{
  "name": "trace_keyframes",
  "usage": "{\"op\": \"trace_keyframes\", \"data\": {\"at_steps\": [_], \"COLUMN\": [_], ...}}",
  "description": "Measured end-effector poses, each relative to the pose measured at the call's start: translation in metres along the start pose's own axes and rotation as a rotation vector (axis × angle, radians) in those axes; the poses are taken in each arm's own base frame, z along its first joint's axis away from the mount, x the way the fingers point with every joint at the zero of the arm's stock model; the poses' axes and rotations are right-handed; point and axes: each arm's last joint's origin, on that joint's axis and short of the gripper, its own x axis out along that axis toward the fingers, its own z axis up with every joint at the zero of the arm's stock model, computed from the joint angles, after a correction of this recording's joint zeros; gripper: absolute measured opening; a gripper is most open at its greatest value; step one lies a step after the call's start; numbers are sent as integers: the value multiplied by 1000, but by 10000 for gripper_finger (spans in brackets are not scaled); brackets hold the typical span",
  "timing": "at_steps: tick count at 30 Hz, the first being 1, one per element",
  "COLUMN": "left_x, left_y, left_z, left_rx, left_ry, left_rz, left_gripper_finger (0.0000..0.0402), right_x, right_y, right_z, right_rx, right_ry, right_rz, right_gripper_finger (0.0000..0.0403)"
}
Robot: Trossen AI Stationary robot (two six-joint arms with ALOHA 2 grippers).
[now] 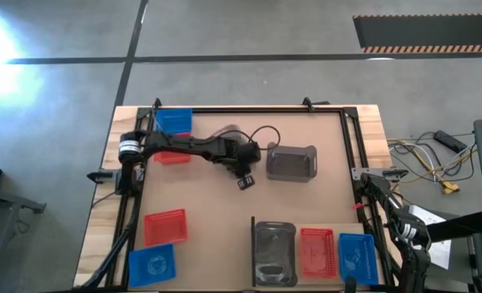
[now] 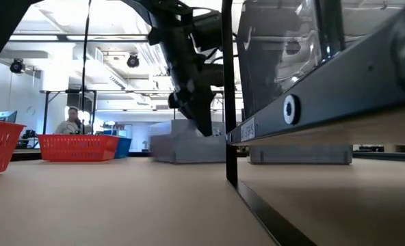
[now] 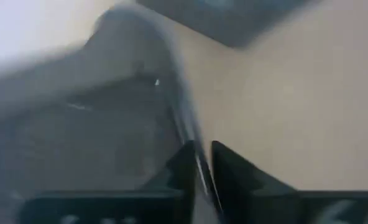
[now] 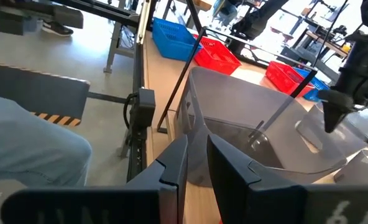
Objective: Stack baskets on shelf by color
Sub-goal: Stack the left black bin on top of the black bin on the shelf
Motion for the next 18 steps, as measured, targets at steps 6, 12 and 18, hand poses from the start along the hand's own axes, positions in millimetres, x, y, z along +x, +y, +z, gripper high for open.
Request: {"op": "trace_keyframes", "data": {"at_steps": [6,12,18], "left_x": [-11,-37,-83], "left_y": [-25,-62,-99], "left_z": [-12,-24,-23], "left_rx": [103,244,352], "left_ry": [103,169,62], "left_rz": [-26,102,190], "left_gripper_finger": [5,1,1], "right_x": [0,0,0], "right_y": [0,1,1], "right_z": [0,-1,-1], "right_rx": [4,5,5], "right_ry": [3,25,25], "right_rz": [2,9,9], "right_gripper_finger": [54,54,54]}}
